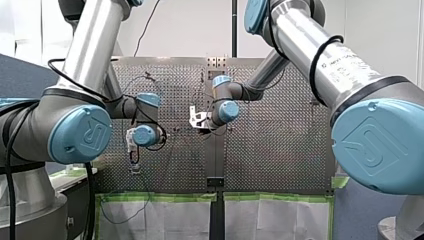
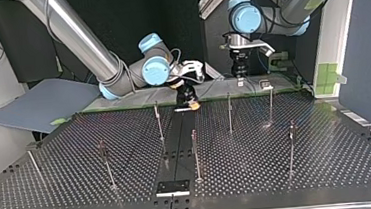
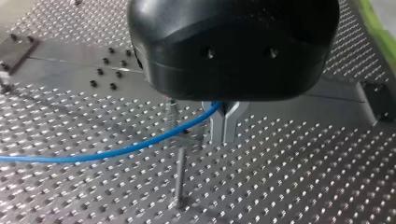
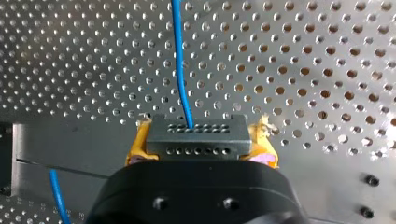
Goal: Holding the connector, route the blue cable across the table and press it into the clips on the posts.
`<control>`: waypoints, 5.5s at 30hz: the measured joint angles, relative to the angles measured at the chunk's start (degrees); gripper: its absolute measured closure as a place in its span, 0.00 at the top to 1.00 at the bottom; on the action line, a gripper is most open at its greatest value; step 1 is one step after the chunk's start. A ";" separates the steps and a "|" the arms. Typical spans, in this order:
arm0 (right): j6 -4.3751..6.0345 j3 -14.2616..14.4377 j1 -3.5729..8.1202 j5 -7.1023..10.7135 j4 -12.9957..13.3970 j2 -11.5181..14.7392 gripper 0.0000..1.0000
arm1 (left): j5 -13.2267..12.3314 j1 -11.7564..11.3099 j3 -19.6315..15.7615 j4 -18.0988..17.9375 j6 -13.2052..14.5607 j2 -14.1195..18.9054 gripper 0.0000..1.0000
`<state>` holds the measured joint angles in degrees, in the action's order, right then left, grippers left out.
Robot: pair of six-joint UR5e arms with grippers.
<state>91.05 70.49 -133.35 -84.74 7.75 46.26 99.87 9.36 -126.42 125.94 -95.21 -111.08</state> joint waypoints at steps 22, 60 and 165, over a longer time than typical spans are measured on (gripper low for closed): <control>1.63 -0.15 1.97 0.00 7.71 -0.32 0.00 | -0.22 -1.16 6.55 -4.36 -1.38 -4.24 0.00; 1.69 -1.50 5.05 0.11 7.88 -0.33 0.00 | -5.08 -5.59 15.52 -0.03 -2.49 -9.77 0.00; 1.79 -1.31 6.80 1.84 4.86 -0.41 0.00 | 13.02 15.22 20.61 14.36 -3.88 -7.44 1.00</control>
<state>92.85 69.18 -126.54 -82.90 12.61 45.85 112.89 24.58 -105.81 140.30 -99.08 -118.52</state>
